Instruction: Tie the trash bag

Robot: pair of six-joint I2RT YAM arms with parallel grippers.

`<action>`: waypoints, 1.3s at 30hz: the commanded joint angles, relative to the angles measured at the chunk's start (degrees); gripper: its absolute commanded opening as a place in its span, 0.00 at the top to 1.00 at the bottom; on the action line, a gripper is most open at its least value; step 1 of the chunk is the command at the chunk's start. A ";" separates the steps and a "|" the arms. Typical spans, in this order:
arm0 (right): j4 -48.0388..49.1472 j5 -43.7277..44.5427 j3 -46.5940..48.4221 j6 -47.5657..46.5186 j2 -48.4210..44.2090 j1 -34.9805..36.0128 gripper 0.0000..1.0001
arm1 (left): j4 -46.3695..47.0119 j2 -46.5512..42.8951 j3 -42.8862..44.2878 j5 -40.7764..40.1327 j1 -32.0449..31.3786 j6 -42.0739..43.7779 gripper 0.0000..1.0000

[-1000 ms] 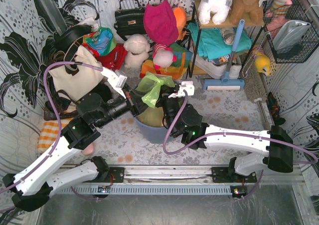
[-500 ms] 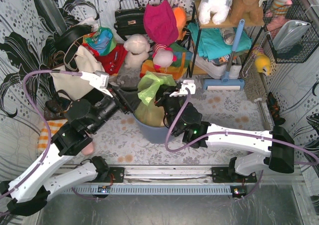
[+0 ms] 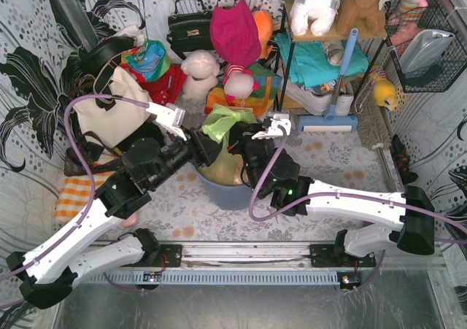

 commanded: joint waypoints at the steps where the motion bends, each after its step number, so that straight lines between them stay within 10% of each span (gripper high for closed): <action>1: -0.76 -0.76 2.07 2.35 -2.38 -0.20 1.00 | 5.94 0.77 -1.63 3.99 -0.16 -0.88 0.40; 8: -1.94 -1.04 2.21 3.37 -2.59 -0.16 1.00 | 10.32 5.14 -0.22 4.69 -0.09 0.55 0.41; 15: -2.23 -0.53 1.98 3.42 -2.68 -0.21 1.00 | 7.64 6.43 2.52 4.43 -0.07 2.17 0.95; 29: 2.05 -2.93 1.28 2.33 -0.70 -1.40 1.00 | 0.19 0.01 0.41 11.07 -0.09 2.50 1.00; 33: 3.74 -3.54 1.28 1.70 -0.37 -1.45 1.00 | 0.05 -0.04 0.35 10.42 -0.15 2.01 0.98; 36: 3.25 -3.80 1.28 2.10 -0.45 -1.45 1.00 | 0.92 -0.01 0.16 4.50 -0.13 0.65 0.58; 39: 2.87 -3.89 1.04 2.66 -0.87 -1.45 1.00 | 3.24 0.54 0.60 1.28 -0.17 0.57 0.42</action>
